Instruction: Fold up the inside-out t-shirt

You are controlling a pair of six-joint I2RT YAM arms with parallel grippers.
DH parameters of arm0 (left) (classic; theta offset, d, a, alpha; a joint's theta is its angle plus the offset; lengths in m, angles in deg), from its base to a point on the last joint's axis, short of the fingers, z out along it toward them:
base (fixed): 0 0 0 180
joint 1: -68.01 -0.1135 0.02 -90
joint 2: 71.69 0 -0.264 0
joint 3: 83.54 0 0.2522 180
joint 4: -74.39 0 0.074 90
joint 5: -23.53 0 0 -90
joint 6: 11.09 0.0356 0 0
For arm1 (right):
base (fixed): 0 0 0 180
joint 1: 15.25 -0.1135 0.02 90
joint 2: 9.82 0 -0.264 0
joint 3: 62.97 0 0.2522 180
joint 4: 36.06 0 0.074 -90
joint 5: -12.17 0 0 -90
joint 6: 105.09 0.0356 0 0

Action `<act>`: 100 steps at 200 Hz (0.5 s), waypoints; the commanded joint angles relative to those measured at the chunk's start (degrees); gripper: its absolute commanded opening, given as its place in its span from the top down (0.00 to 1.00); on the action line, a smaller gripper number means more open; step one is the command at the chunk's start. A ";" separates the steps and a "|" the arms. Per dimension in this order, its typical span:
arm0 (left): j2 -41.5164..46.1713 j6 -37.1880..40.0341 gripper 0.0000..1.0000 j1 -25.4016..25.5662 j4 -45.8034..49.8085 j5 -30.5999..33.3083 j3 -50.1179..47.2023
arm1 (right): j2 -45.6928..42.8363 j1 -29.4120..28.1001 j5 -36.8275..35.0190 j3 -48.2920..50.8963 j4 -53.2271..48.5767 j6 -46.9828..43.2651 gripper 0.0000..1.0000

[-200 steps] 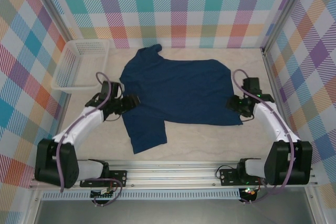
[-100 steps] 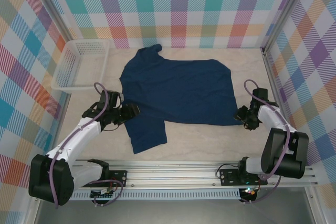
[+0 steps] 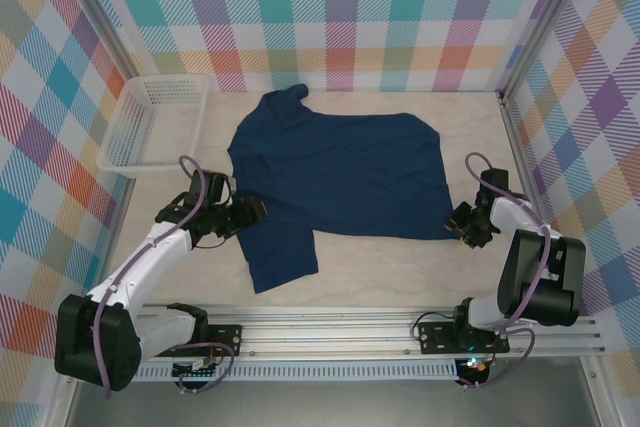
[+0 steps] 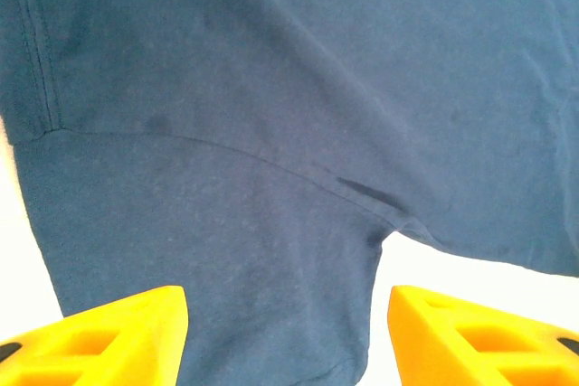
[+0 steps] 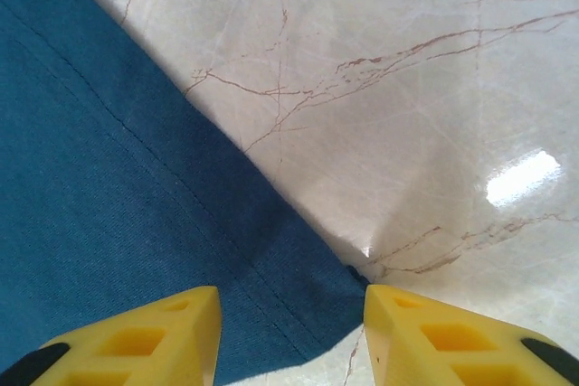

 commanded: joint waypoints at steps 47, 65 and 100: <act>1.93 0.96 0.40 0.68 2.13 -0.45 2.18 | -4.51 0.42 0.03 1.57 -2.86 1.27 0.52; 2.12 1.08 0.39 0.68 2.31 -0.45 2.17 | -3.29 0.47 0.23 1.64 -2.28 2.11 0.53; 2.50 1.29 0.39 0.68 2.46 -0.51 2.51 | -0.57 0.50 -0.34 1.15 -1.99 3.44 0.53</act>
